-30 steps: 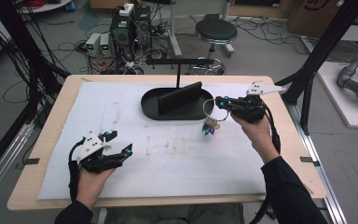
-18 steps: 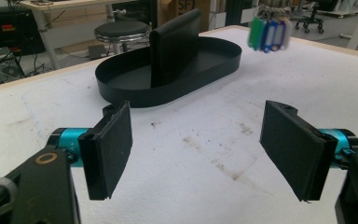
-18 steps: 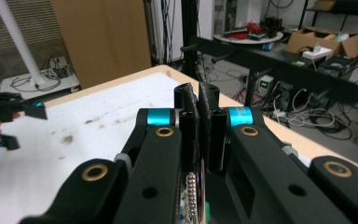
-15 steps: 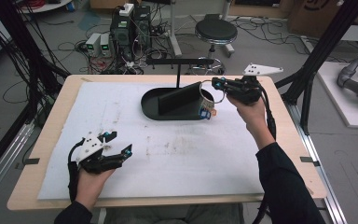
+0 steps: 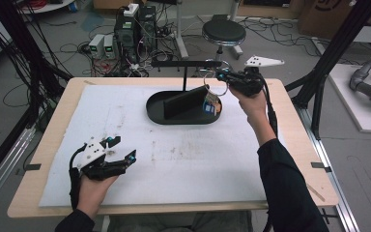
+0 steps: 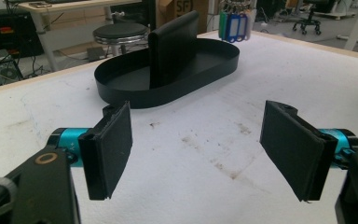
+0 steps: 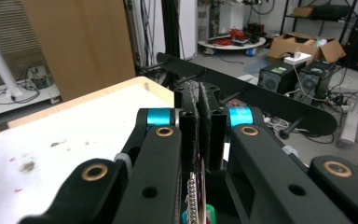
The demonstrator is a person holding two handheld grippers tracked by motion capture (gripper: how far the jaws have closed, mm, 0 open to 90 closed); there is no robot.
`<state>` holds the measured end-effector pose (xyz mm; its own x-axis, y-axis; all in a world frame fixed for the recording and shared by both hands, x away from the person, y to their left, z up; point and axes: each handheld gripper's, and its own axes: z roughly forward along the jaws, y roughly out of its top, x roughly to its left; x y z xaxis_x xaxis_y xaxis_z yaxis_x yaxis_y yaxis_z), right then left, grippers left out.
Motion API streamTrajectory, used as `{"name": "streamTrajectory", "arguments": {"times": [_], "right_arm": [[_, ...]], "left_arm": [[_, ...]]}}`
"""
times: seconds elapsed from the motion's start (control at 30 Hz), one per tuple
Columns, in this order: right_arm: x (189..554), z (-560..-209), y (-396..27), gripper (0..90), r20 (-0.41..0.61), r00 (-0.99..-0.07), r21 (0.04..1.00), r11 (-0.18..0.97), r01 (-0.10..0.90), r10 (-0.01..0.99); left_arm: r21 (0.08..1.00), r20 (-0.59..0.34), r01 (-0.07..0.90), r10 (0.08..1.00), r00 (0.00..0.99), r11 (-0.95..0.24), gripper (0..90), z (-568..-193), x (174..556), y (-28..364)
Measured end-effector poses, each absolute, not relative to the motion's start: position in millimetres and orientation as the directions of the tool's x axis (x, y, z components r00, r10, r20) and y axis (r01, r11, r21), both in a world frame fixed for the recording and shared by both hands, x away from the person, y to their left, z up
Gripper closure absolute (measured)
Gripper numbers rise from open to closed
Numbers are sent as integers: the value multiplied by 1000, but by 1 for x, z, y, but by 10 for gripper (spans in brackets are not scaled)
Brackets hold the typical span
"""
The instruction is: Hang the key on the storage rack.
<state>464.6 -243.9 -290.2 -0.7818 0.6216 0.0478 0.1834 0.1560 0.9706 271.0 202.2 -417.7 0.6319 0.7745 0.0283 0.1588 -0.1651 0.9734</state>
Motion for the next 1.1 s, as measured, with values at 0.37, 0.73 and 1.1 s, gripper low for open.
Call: {"name": "streamTrajectory", "arguments": {"times": [0.37, 0.73, 1.1], "right_arm": [[490, -305, -248, 881, 85, -739, 968, 119, 219, 668], [508, -308, -238, 881, 77, -666, 964, 116, 241, 742], [518, -318, -244, 880, 112, -623, 952, 96, 291, 774]], "left_arm": [[975, 23, 159, 778, 627, -158, 253, -418, 269, 206], [975, 13, 167, 780, 626, -150, 253, -420, 268, 209], [976, 11, 165, 782, 623, -145, 253, -420, 266, 212]]}}
